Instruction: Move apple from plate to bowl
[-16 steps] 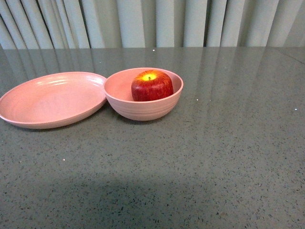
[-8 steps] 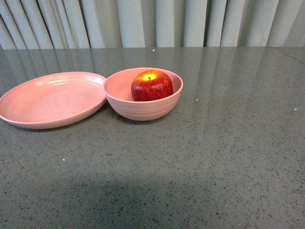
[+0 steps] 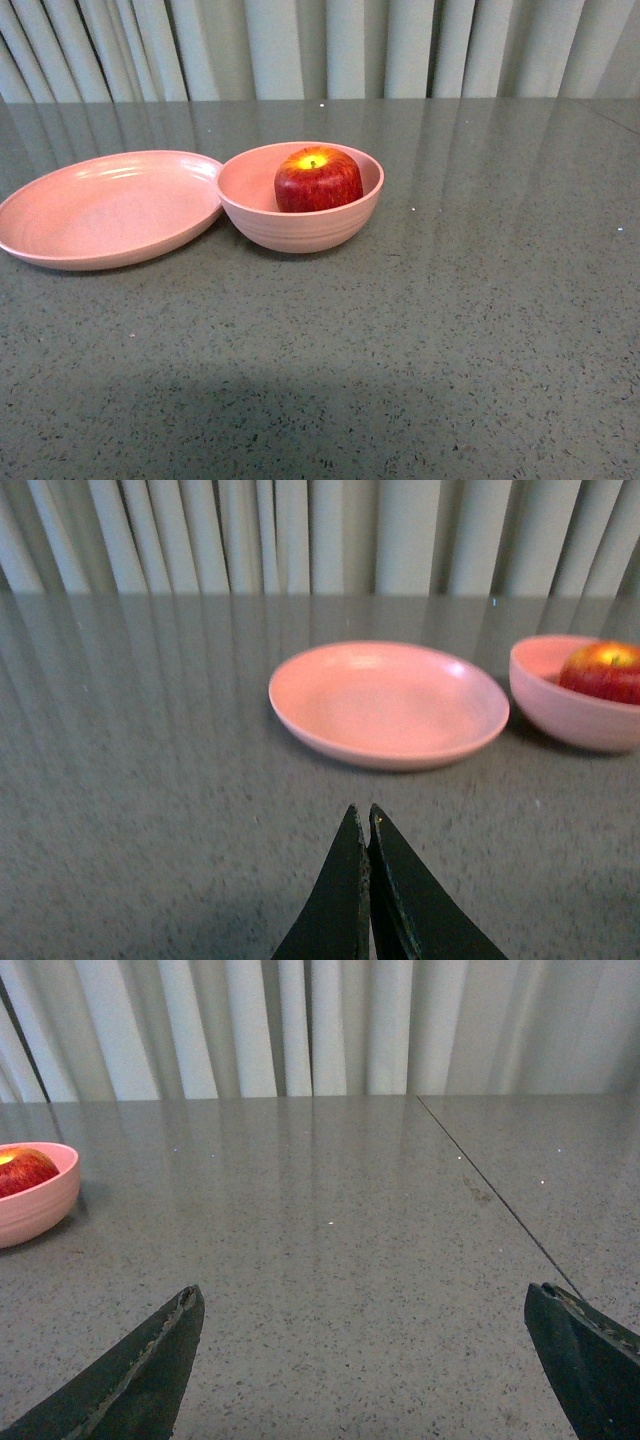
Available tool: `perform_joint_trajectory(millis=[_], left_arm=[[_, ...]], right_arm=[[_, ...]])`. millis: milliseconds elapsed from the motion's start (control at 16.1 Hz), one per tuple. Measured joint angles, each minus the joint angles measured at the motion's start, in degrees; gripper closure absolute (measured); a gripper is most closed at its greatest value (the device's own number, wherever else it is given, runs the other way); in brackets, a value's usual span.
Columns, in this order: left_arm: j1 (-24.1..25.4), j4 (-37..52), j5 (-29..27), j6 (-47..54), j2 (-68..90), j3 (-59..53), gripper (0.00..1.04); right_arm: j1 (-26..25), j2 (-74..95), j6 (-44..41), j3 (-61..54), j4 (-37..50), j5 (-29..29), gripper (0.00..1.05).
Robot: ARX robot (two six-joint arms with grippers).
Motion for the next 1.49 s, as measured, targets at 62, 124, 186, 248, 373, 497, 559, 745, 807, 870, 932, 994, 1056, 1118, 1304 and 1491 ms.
perform_joint_trajectory(millis=[62, 124, 186, 248, 373, 497, 559, 745, 807, 870, 932, 994, 1056, 1118, 1304, 1491], left_arm=[[0.00, 1.64, 0.09, 0.00, -0.33, 0.20, 1.04], [0.00, -0.11, 0.11, 0.00, -0.35, 0.02, 1.04], [0.00, 0.22, 0.09, 0.00, -0.35, 0.02, 1.04], [0.00, 0.57, 0.04, 0.00, -0.35, 0.02, 1.04], [0.00, 0.46, 0.04, 0.00, -0.35, 0.02, 1.04], [0.00, 0.46, 0.04, 0.00, -0.35, 0.02, 1.04], [0.00, 0.46, 0.07, 0.00, -0.35, 0.02, 1.04], [0.00, 0.46, 0.07, 0.00, -0.35, 0.02, 0.94], [0.00, 0.46, 0.07, 0.00, -0.35, 0.02, 0.87], [0.00, 0.46, 0.07, -0.02, -0.35, 0.02, 0.78], [0.00, 0.46, 0.04, 0.00, -0.35, 0.02, 0.65], [0.00, 0.46, 0.04, 0.00, -0.35, 0.02, 0.49], [0.00, 0.46, 0.04, 0.02, -0.35, 0.02, 0.06], [0.00, 0.46, 0.04, 0.00, -0.35, 0.02, 0.07], [0.00, 0.46, 0.04, 0.00, -0.35, 0.02, 0.07], [0.00, 0.46, 0.04, 0.00, -0.35, 0.02, 0.07]], right_arm=[[0.00, 0.00, 0.02, 0.00, 0.00, 0.00, 0.07], [0.00, 0.02, 0.02, 0.00, 0.04, 0.00, 0.07], [0.00, 0.00, 0.02, 0.00, 0.02, 0.00, 0.07], [0.00, 0.00, 0.02, 0.00, -0.02, 0.00, 0.07], [0.00, 0.00, 0.02, 0.00, 0.04, -0.02, 0.07], [0.00, 0.02, 0.02, 0.00, 0.02, 0.00, 0.07], [0.00, 0.00, 0.02, 0.00, 0.04, 0.00, 0.07], [0.00, 0.02, 0.02, 0.00, 0.02, 0.00, 0.07], [0.00, 0.00, 0.02, 0.00, 0.04, 0.00, 0.07], [0.00, 0.02, 0.02, 0.00, 0.04, 0.00, 0.07], [0.00, 0.00, 0.02, 0.00, 0.02, -0.02, 0.07], [0.00, 0.00, 0.02, 0.00, 0.02, 0.00, 0.07], [0.00, 0.00, 0.02, 0.00, 0.04, -0.02, 0.07], [0.00, 0.02, 0.02, 0.00, 0.04, -0.02, 0.07], [0.00, 0.02, 0.02, 0.00, 0.02, -0.02, 0.07], [0.00, 0.00, 0.02, 0.00, 0.02, 0.00, 0.07]])
